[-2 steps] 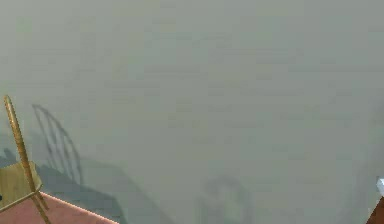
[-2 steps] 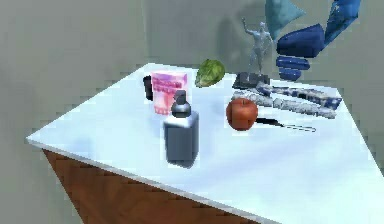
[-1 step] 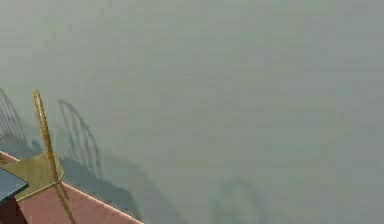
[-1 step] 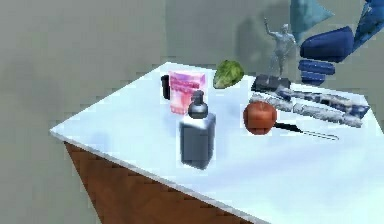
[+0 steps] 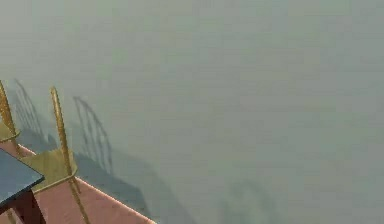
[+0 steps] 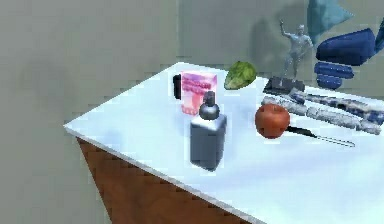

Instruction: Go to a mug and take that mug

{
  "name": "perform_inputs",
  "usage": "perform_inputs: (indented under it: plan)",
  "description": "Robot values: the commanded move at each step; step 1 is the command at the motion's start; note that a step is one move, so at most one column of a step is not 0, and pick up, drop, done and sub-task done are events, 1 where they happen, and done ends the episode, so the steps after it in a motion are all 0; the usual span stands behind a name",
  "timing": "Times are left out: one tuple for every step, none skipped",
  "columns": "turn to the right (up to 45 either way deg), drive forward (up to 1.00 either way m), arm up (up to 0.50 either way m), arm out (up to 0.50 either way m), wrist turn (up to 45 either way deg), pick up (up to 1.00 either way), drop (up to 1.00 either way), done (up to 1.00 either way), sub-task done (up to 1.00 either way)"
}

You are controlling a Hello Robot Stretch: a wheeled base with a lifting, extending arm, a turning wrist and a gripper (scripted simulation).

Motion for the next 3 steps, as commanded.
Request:
perform_inputs:
  plan:
    - [42.0,0.00,0.00,0.00,0.0,0.00,0.00,0.00,0.00]
    - [3.0,0.00,0.00,0.00,0.0,0.00,0.00,0.00,0.00]
    - [0.0,0.55,0.00,0.00,0.0,0.00,0.00,0.00,0.00]
